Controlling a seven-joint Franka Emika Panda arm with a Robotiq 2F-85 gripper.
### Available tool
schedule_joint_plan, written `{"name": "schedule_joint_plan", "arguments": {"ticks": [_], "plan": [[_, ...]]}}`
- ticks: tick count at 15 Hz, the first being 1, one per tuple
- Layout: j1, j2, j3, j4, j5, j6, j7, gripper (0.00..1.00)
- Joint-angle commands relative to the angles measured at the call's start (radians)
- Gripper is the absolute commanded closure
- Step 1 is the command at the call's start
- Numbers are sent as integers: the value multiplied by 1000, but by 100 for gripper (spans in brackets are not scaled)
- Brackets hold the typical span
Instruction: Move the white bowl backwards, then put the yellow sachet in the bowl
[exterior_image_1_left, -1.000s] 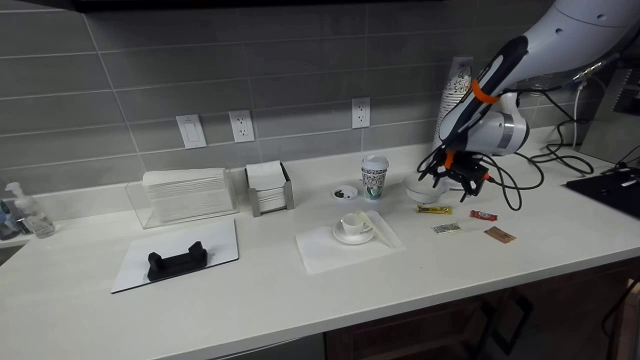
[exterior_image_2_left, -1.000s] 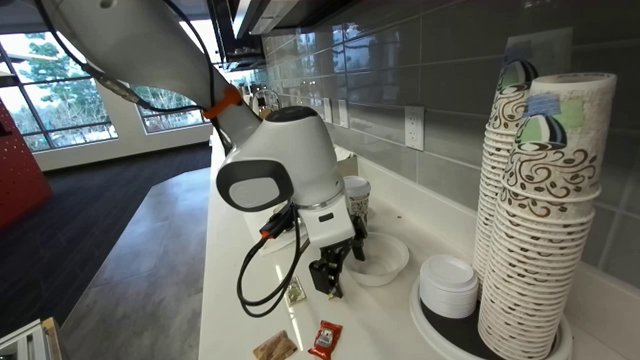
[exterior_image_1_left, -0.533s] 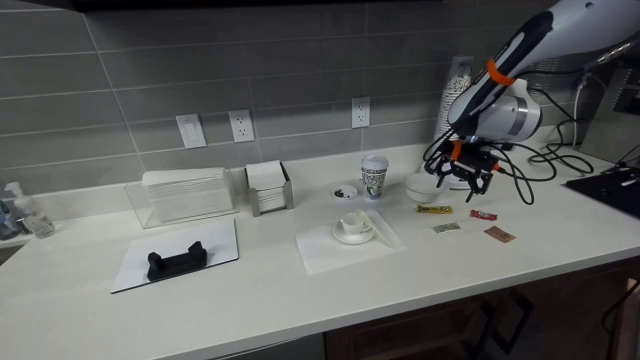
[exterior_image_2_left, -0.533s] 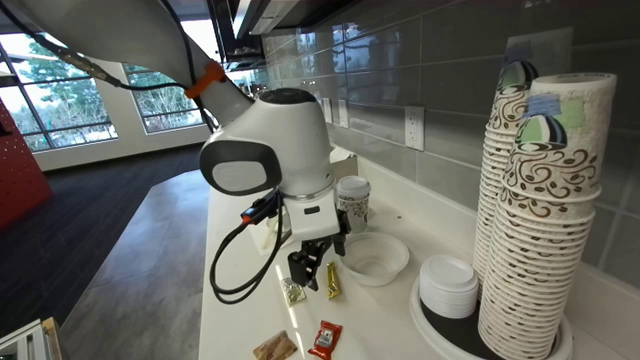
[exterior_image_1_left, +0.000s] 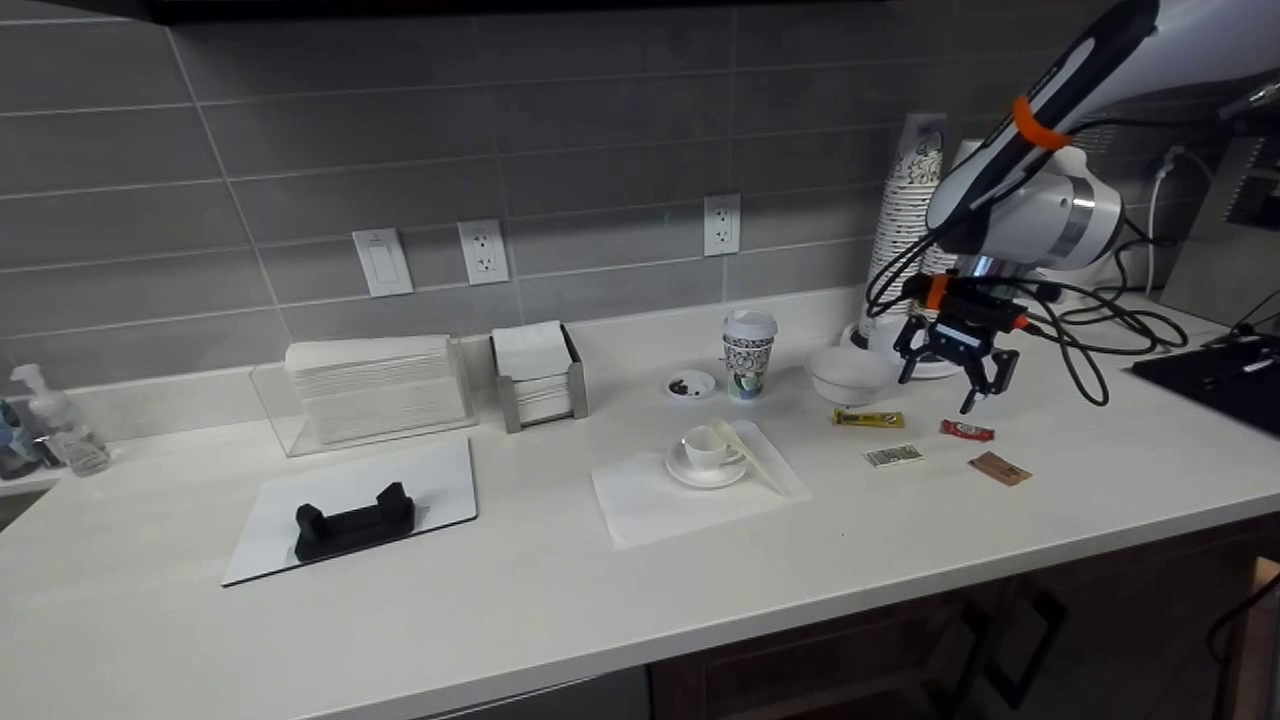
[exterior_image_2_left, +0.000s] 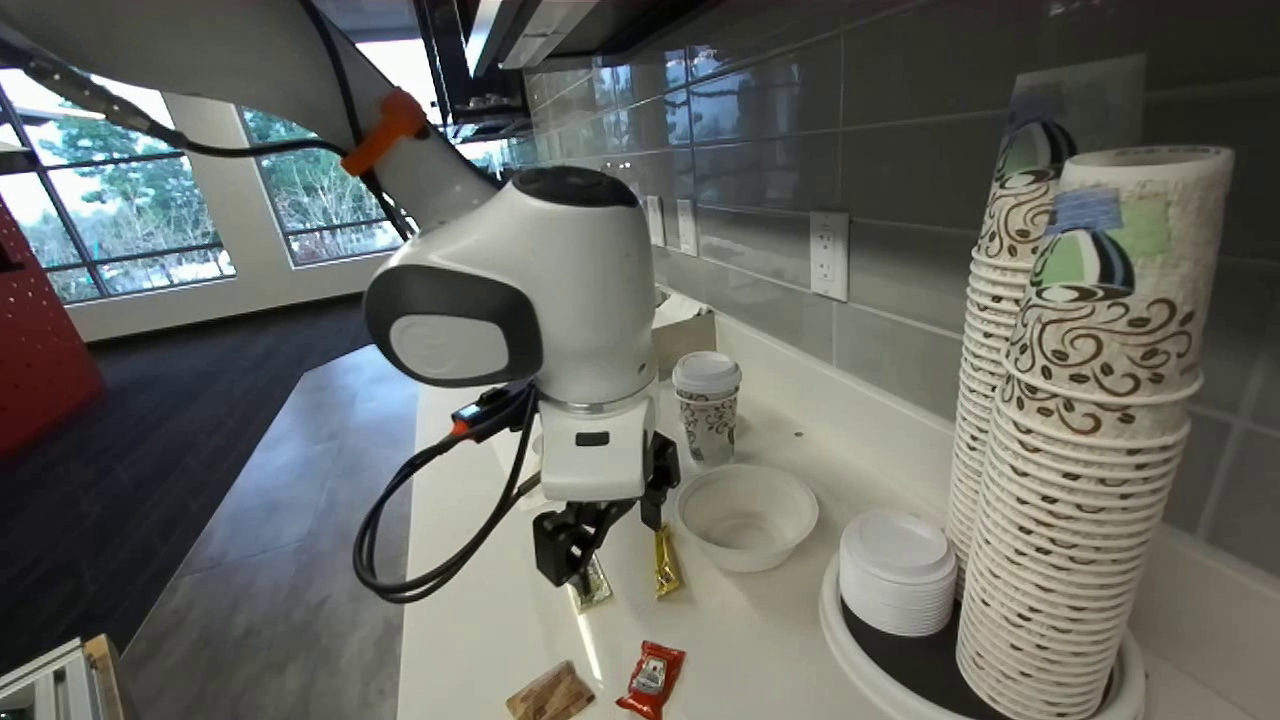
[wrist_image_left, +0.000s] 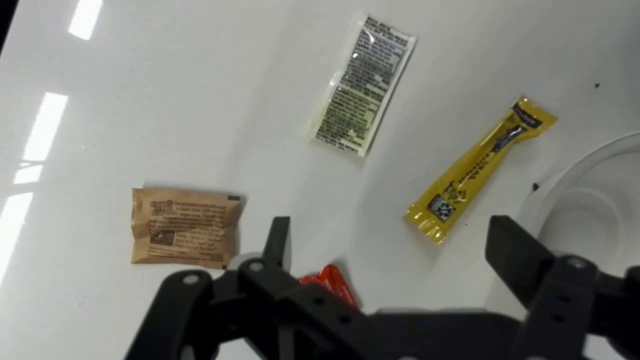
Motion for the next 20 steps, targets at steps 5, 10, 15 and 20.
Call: {"name": "schedule_joint_plan", "arguments": {"ticks": [5, 10, 15, 20], "plan": [[-57, 42, 28, 51, 44, -107, -13, 0], [-101, 119, 49, 109, 152, -111, -54, 0], [-145, 224, 72, 189, 296, -124, -114, 0], [-175, 300, 72, 258, 382, -229, -131, 0]]}}
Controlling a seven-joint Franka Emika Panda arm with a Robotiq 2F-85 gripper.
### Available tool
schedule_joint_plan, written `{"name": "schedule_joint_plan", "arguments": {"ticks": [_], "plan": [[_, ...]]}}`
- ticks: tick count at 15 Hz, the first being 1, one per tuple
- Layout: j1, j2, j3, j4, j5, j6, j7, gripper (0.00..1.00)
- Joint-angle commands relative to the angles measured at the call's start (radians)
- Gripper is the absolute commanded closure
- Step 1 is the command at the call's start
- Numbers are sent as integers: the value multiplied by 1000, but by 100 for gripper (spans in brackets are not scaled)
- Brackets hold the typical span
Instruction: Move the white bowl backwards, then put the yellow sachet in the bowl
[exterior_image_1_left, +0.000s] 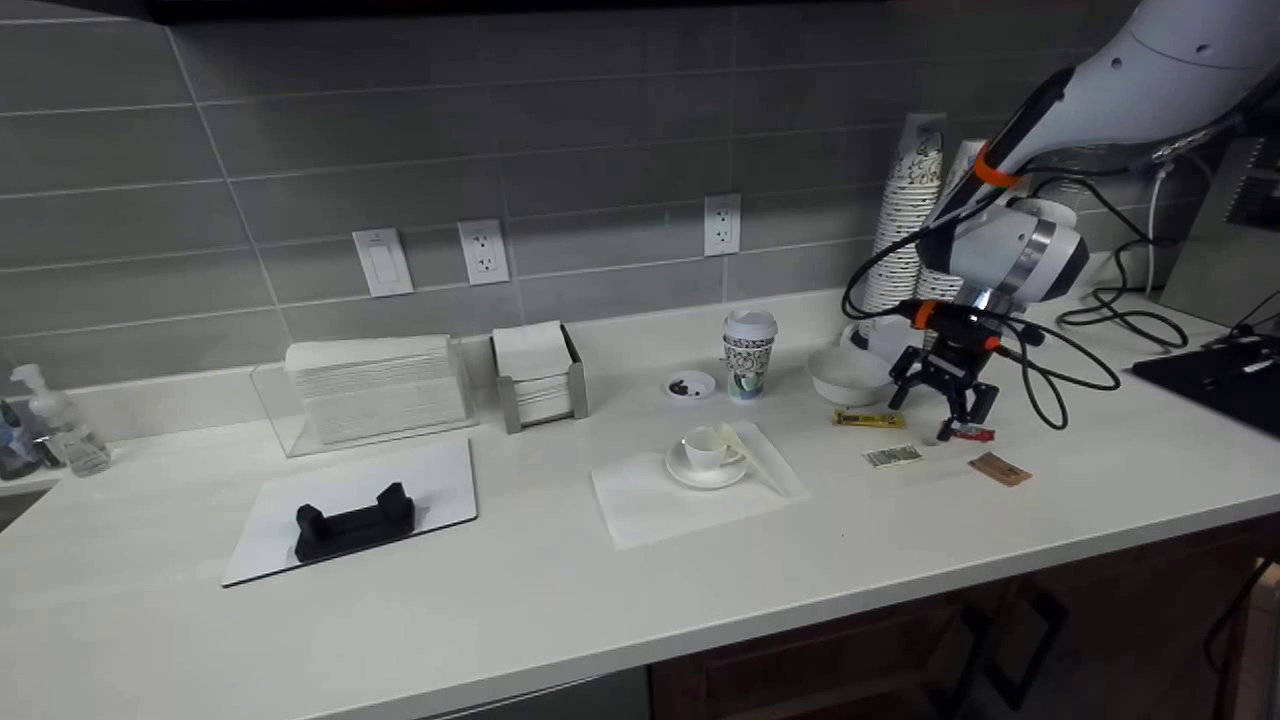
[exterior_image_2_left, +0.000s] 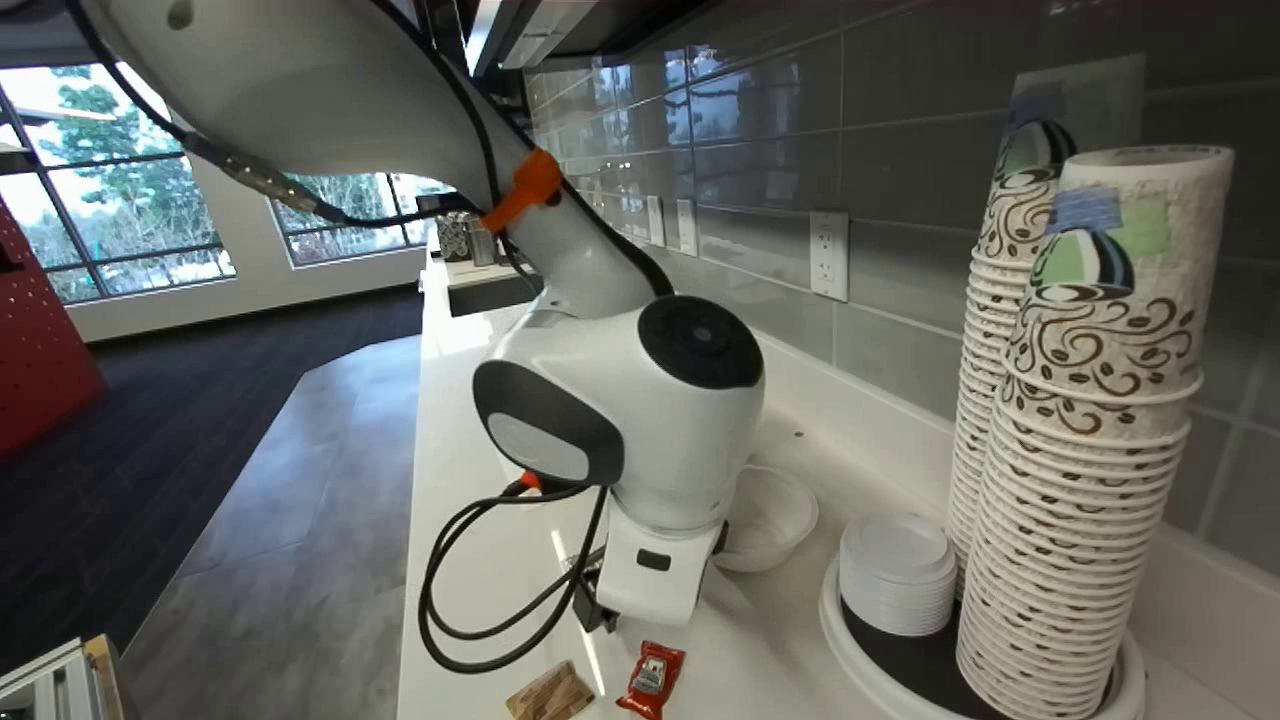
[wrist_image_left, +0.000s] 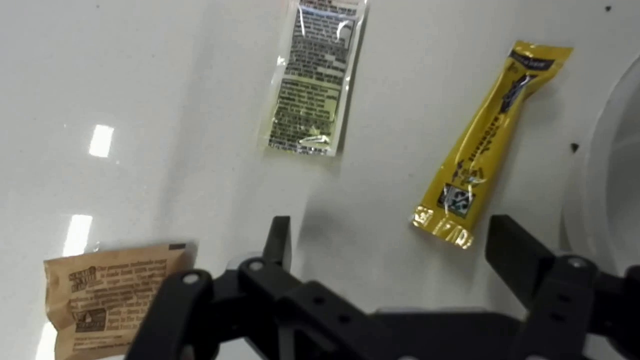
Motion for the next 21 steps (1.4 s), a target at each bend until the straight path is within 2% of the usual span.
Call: {"name": "schedule_joint_plan", "arguments": {"ticks": [1, 2, 3, 4, 5, 6, 15, 21], "plan": [[-35, 60, 12, 72, 83, -85, -35, 3], [-38, 71, 10, 81, 96, -96, -38, 9], [-43, 79, 9, 91, 114, -105, -43, 7], [-46, 85, 8, 97, 132, -109, -50, 15], [-46, 91, 6, 104, 143, -113, -53, 28], [-48, 95, 4, 110, 155, -122, -56, 37], [-43, 91, -9, 120, 166, -141, -65, 99], [-39, 84, -12, 115, 163, -141, -72, 100]]}}
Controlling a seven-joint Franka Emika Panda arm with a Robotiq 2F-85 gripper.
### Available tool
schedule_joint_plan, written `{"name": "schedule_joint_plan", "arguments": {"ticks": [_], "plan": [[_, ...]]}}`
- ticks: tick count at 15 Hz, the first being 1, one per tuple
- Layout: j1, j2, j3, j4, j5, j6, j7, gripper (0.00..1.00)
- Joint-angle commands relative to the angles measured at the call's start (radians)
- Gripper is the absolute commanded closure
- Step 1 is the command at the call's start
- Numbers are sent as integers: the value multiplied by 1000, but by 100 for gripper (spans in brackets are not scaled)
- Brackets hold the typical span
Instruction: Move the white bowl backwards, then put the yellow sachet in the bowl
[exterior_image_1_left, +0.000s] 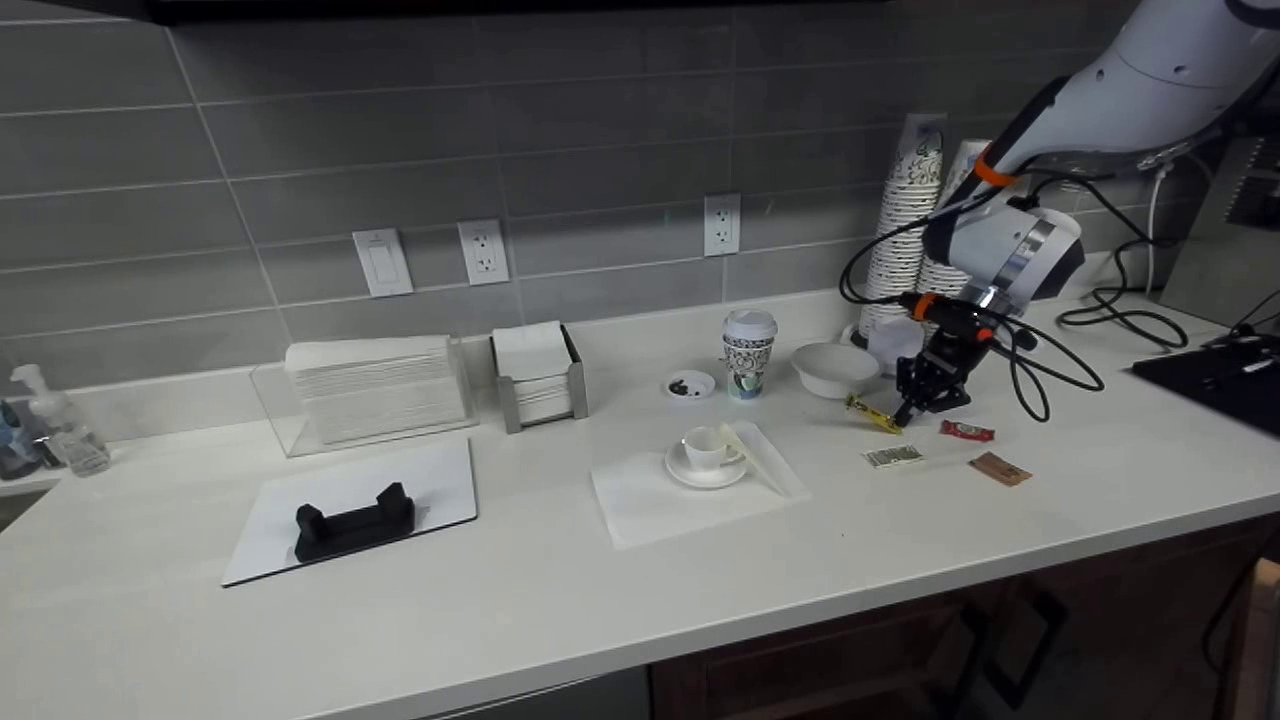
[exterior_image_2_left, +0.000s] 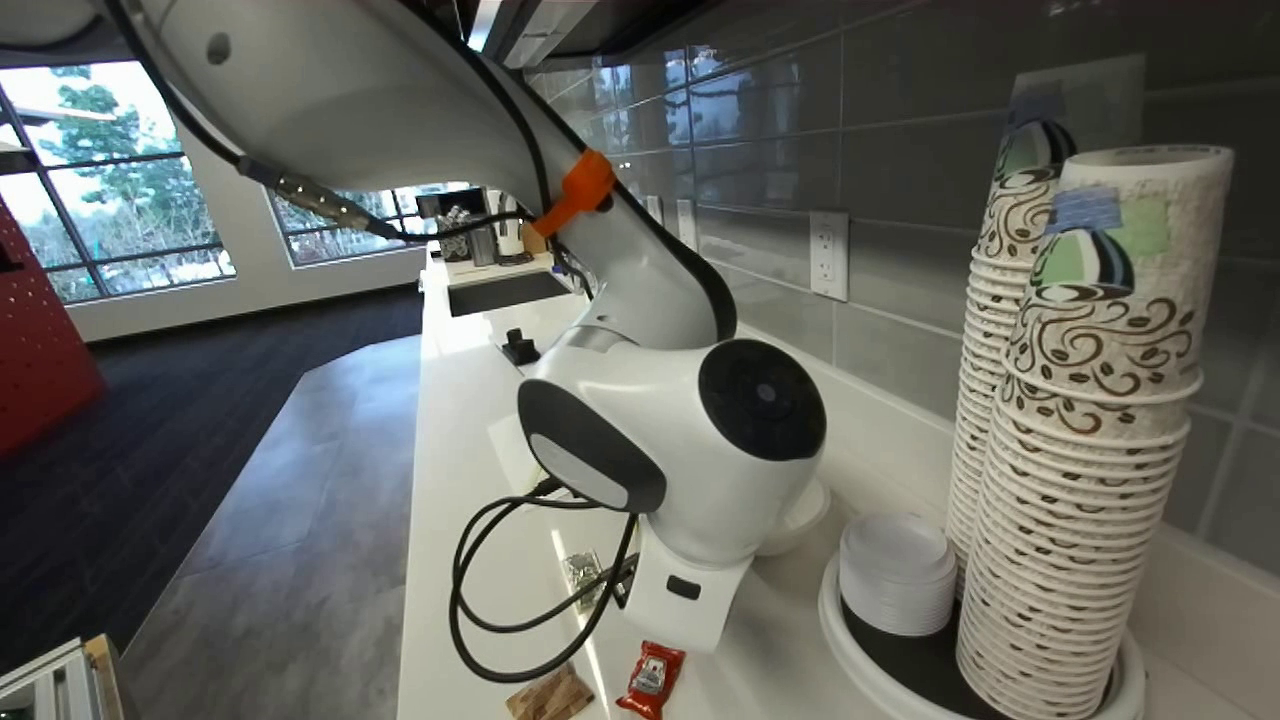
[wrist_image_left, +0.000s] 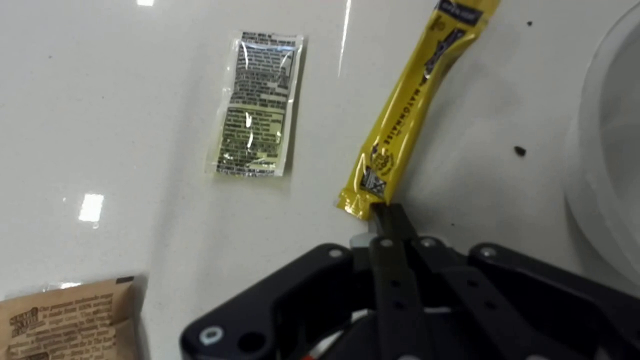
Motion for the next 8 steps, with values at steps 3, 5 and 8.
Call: {"name": "schedule_joint_plan", "arguments": {"ticks": [3, 5, 8], "plan": [[15, -12, -13, -1, 18, -5, -39, 100], [23, -44, -21, -24, 2, -5, -49, 100], [46, -114, -42, -77, -28, 15, -73, 100]]}}
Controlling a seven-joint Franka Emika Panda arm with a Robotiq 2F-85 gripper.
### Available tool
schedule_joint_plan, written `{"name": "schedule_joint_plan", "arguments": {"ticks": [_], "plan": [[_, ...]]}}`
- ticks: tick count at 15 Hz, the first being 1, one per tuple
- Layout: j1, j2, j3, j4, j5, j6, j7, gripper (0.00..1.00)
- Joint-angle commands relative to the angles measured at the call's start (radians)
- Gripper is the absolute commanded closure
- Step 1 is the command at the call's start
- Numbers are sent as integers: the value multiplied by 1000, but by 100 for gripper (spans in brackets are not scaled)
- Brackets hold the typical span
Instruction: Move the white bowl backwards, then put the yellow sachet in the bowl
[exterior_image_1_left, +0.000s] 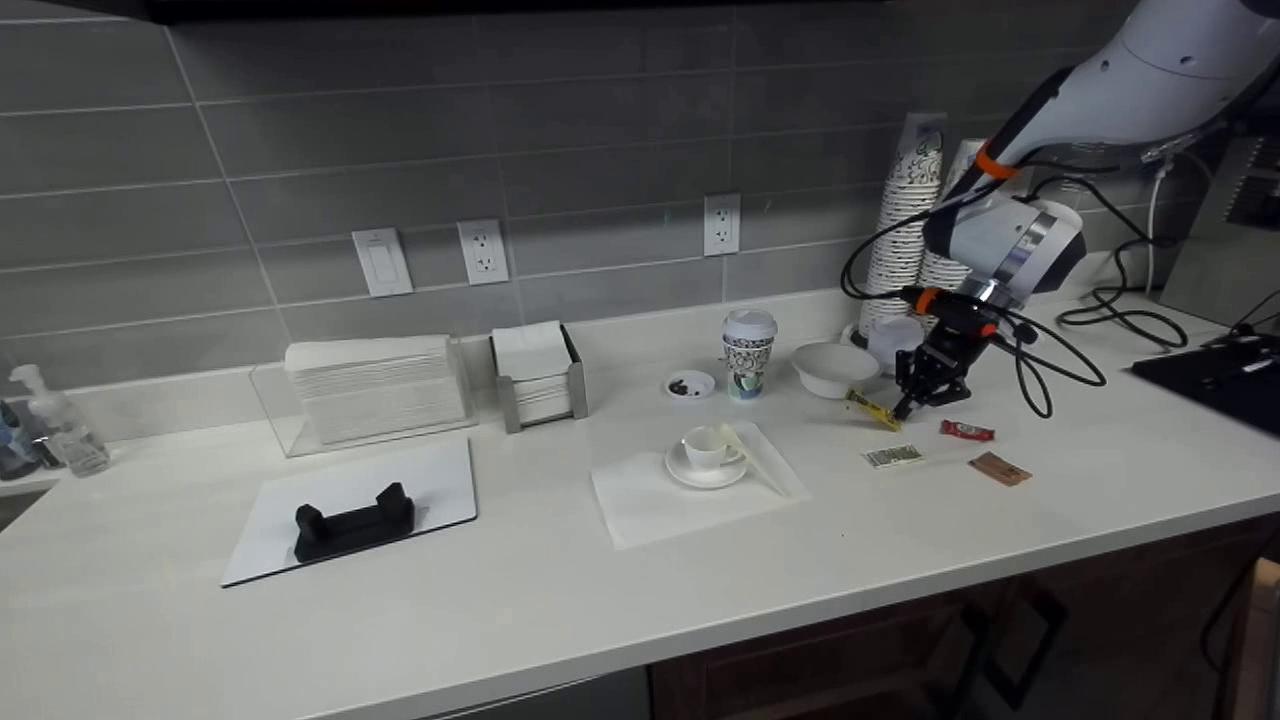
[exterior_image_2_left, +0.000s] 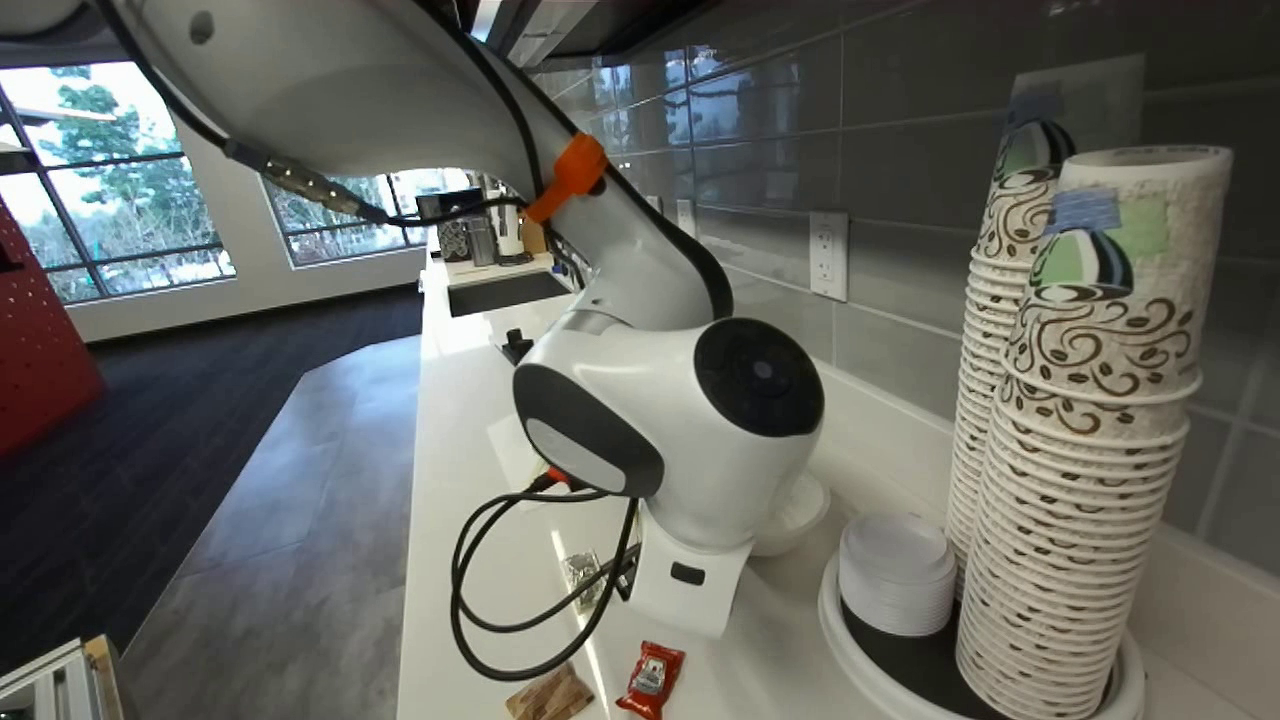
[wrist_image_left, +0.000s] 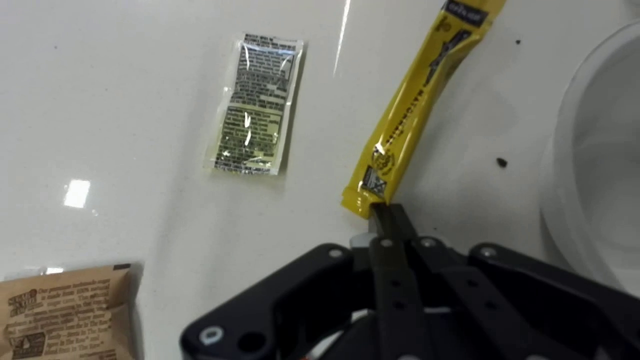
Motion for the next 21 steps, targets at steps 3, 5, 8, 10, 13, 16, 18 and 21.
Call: {"name": "schedule_joint_plan", "arguments": {"ticks": [3, 5, 8, 10, 13, 16, 18, 21], "plan": [[40, -148, -46, -106, -57, -16, -50, 100], [37, -186, -48, -127, -52, -28, -40, 100], [37, -220, -54, -124, -35, -70, 16, 100], [50, -241, -58, -125, -26, -21, 65, 100], [67, -247, -61, -109, -36, 62, 171, 100], [86, -228, -56, -93, -44, 149, 291, 100], [100, -224, -49, -91, -37, 205, 362, 100], [125, -206, -41, -74, -38, 289, 475, 100]]}}
